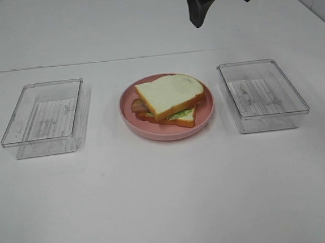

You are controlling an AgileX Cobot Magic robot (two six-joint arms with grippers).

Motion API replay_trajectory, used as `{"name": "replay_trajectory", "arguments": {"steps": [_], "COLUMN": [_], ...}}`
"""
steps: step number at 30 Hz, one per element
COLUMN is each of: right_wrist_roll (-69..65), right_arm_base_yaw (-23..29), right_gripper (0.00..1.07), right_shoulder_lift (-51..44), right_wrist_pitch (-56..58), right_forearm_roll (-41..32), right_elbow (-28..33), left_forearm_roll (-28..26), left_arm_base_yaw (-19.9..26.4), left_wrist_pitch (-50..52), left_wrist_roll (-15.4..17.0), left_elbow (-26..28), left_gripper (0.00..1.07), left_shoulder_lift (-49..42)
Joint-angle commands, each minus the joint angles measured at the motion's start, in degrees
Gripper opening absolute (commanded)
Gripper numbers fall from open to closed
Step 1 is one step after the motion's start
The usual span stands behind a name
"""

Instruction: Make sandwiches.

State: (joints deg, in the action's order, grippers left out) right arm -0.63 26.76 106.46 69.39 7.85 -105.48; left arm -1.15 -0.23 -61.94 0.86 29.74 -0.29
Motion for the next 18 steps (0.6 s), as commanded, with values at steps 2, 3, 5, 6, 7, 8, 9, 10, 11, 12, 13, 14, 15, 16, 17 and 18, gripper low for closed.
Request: {"name": "replay_trajectory", "arguments": {"steps": [2, 3, 5, 6, 7, 8, 9, 10, 11, 12, 13, 14, 15, 16, 17, 18], "right_wrist_roll": [0.6, 0.6, 0.6, 0.3, 0.3, 0.3, 0.3, 0.2, 0.0, 0.0, -0.3, -1.4, -1.4, -1.6, -1.6, -2.6], "right_arm_base_yaw": [-0.1, -0.1, -0.1, -0.1, -0.1, -0.1, -0.1, -0.1, -0.1, -0.1, -0.1, -0.1, -0.1, -0.1, -0.1, -0.1], "right_gripper": [0.99, 0.99, 0.99, 0.99, 0.99, 0.99, 0.99, 0.99, 0.99, 0.99, 0.99, 0.99, 0.99, 0.99, 0.99, 0.99], "right_shoulder_lift": [-8.4, -9.9, -14.0, -18.2, -18.2, -19.8, -19.8, -23.9, -27.6, -27.6, -29.1, -33.0, -33.0, -34.9, -34.9, -38.2], "right_wrist_pitch": [6.9, 6.9, 6.9, 6.9, 6.9, 6.9, 6.9, 6.9, 6.9, 6.9, 6.9, 6.9, 6.9, 6.9, 6.9, 6.8], "right_forearm_roll": [-0.3, -0.5, -0.5, -0.5, -0.5, -0.5, -0.5, -0.6, -0.6, -0.6, -0.6, -0.7, -0.7, -0.7, -0.7, -0.7], "right_elbow": [9.4, 11.3, 16.3, 21.2, 21.2, 23.1, 23.1, 27.7, 31.6, 31.6, 33.2, 37.0, 37.0, 38.7, 38.7, 41.9], "left_forearm_roll": [-0.2, -0.2, -0.2, -0.2, -0.2, -0.2, -0.2, -0.2, -0.2, -0.2, -0.2, -0.2, -0.2, -0.2, -0.2, -0.2], "left_arm_base_yaw": [0.1, 0.1, 0.1, 0.1, 0.1, 0.1, 0.1, 0.1, 0.1, 0.1, 0.1, 0.1, 0.1, 0.1, 0.1, 0.1], "left_wrist_pitch": [0.4, 0.4, 0.4, 0.4, 0.4, 0.4, 0.4, 0.4, 0.4, 0.4, 0.4, 0.4, 0.4, 0.4, 0.4, 0.4], "left_wrist_roll": [0.2, 0.2, 0.2, 0.2, 0.2, 0.2, 0.2, 0.2, 0.2, 0.2, 0.2, 0.2, 0.2, 0.2, 0.2, 0.2], "left_elbow": [-0.1, -0.1, -0.1, -0.1, -0.1, -0.1, -0.1, -0.1, -0.1, -0.1, -0.1, -0.1, -0.1, -0.1, -0.1, -0.1], "left_gripper": [0.94, 0.94, 0.94, 0.94, 0.94, 0.94, 0.94, 0.94, 0.94, 0.94, 0.94, 0.94, 0.94, 0.94, 0.94, 0.94], "left_shoulder_lift": [-0.8, -0.8, -0.8, -0.8, -0.8, -0.8, -0.8, -0.8, -0.8, -0.8, -0.8, -0.8, -0.8, -0.8, -0.8, -0.8]}}
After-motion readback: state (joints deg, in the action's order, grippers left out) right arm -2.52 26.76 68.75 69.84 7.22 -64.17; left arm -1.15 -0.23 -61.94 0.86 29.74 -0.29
